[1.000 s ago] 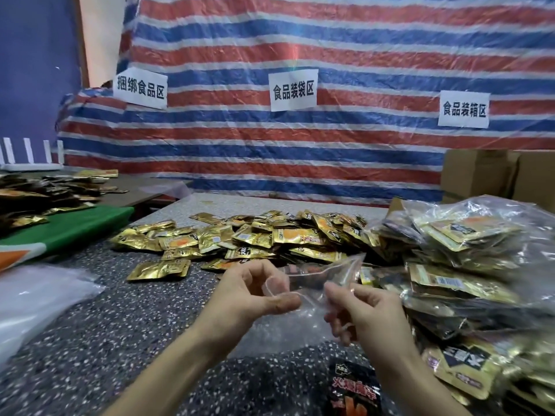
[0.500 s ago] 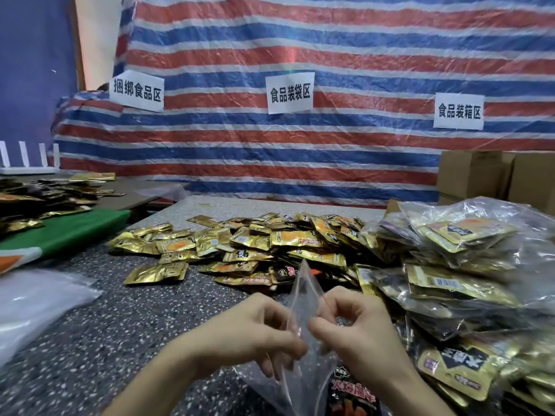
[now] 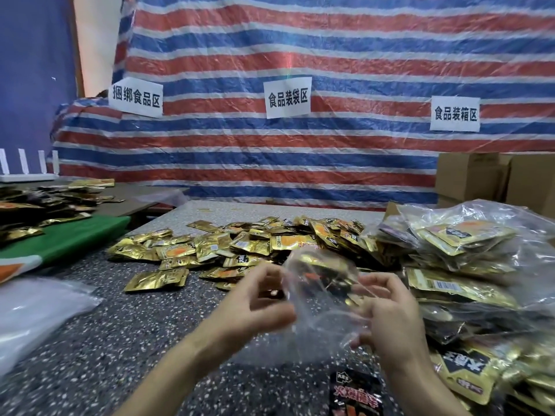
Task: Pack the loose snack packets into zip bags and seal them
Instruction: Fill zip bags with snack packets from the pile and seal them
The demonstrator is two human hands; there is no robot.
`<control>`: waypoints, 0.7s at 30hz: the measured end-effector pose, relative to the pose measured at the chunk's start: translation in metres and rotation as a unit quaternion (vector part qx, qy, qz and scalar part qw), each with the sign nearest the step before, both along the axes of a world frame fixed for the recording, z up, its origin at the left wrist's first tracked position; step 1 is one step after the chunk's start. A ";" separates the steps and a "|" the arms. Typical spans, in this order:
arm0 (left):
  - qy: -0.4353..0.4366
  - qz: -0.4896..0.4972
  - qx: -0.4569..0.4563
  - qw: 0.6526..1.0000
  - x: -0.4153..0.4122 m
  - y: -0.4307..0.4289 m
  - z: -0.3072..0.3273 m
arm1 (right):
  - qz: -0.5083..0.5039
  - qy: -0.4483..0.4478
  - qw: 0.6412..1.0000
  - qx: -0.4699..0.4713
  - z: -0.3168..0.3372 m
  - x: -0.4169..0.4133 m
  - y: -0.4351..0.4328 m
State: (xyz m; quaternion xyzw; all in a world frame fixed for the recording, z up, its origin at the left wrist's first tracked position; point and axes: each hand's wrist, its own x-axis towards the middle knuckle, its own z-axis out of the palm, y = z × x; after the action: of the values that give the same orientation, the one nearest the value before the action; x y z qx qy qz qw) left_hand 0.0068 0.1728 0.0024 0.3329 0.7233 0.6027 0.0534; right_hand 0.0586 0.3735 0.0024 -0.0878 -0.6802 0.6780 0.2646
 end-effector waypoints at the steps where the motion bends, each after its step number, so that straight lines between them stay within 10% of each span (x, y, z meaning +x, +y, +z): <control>1: -0.006 -0.036 -0.017 0.999 0.001 0.001 -0.003 | 0.011 -0.002 0.999 -0.040 0.001 0.000 0.000; 10: -0.002 0.041 0.076 0.996 -0.001 0.016 -0.022 | 0.159 0.037 0.986 -0.037 0.010 0.001 -0.010; 15: -0.050 0.127 0.184 0.973 -0.015 0.007 -0.018 | 0.075 0.051 0.996 -0.002 0.030 -0.034 -0.002; 21: -0.059 0.173 0.225 0.957 -0.026 0.000 -0.020 | -0.038 0.004 0.897 0.441 0.025 -0.126 0.009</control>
State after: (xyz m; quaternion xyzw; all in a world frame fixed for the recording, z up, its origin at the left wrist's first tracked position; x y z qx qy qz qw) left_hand -0.0187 0.1730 -0.0179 0.1698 0.6107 0.7687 -0.0855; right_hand -0.0672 0.3821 0.0274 0.0147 -0.9042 0.2987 0.3050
